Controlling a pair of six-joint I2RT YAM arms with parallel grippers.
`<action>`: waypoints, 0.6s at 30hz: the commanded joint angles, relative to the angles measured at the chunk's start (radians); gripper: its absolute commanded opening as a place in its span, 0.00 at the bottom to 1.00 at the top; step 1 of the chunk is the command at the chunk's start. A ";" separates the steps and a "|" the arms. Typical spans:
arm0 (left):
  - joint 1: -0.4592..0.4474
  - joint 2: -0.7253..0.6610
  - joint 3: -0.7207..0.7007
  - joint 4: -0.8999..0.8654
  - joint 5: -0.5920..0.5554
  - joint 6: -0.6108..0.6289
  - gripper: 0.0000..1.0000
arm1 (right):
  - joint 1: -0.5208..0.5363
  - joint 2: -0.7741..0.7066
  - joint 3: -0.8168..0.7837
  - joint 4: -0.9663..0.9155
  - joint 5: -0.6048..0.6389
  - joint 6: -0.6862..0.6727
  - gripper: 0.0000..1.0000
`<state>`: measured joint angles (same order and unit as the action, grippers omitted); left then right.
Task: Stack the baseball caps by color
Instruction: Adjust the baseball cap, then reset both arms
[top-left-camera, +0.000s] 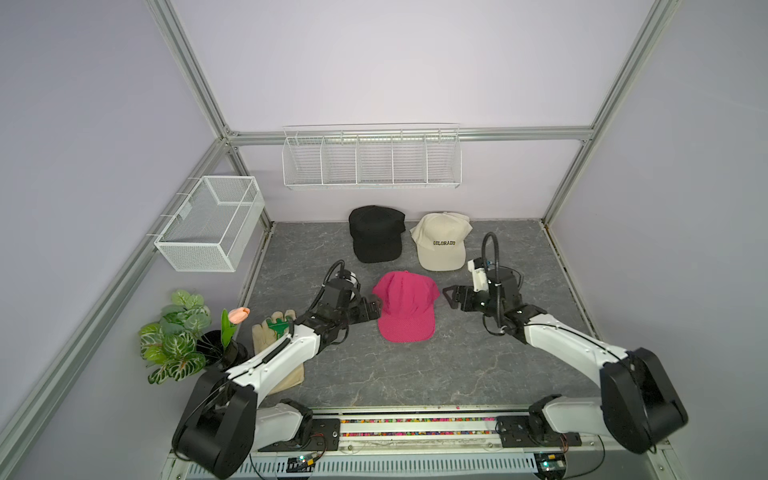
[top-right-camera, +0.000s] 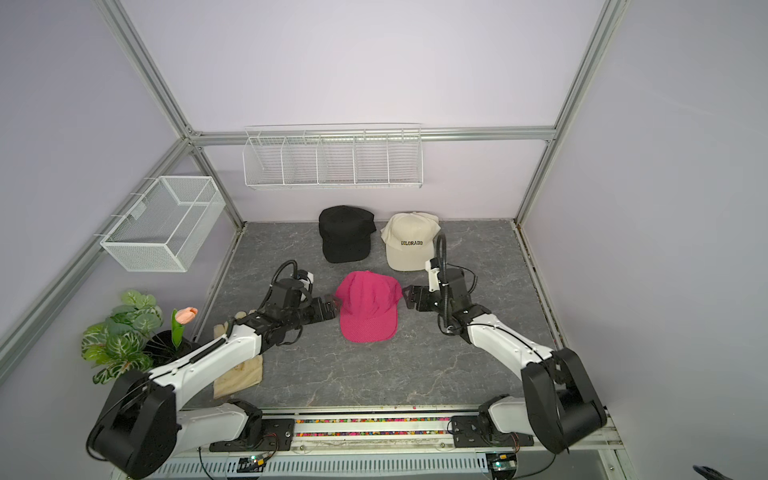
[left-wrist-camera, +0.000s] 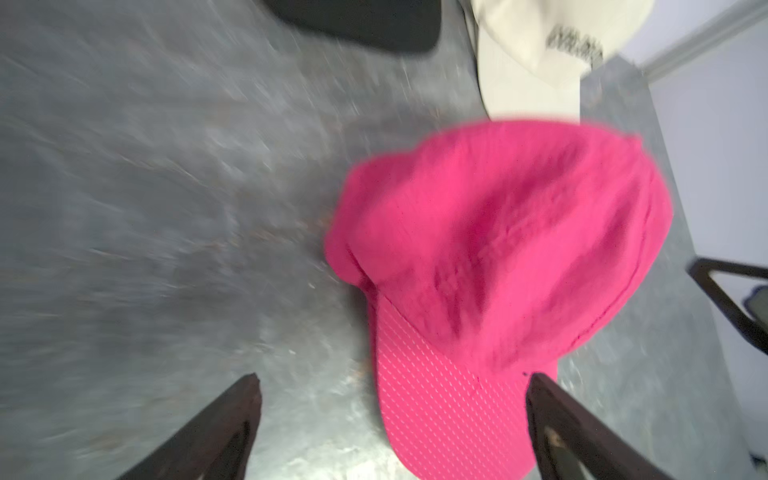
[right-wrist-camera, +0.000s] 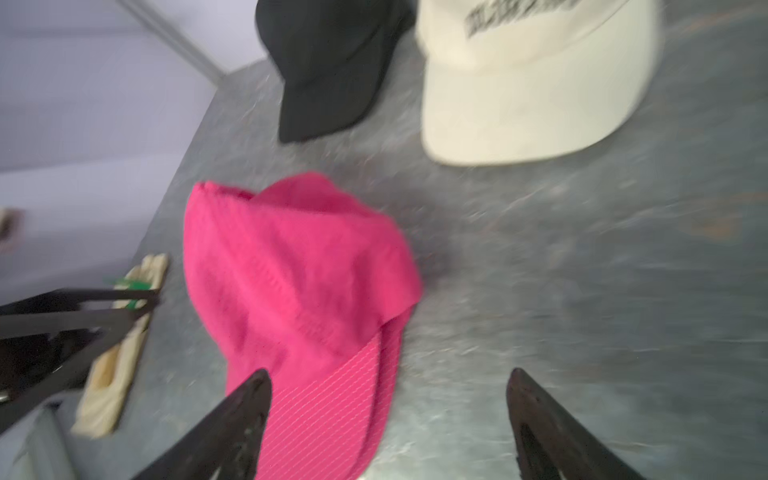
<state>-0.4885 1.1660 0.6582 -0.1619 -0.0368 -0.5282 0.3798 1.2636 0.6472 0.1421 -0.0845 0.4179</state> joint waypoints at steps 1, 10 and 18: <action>0.007 -0.099 -0.025 -0.088 -0.515 0.048 1.00 | -0.073 -0.098 -0.083 0.040 0.296 -0.151 0.89; 0.227 -0.121 -0.160 0.278 -0.676 0.317 1.00 | -0.234 -0.053 -0.135 0.148 0.602 -0.302 0.89; 0.373 0.186 -0.125 0.510 -0.298 0.474 1.00 | -0.294 0.140 -0.192 0.462 0.328 -0.466 0.89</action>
<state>-0.1261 1.3098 0.4877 0.2470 -0.4896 -0.1444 0.0860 1.3804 0.4667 0.4320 0.3466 0.0582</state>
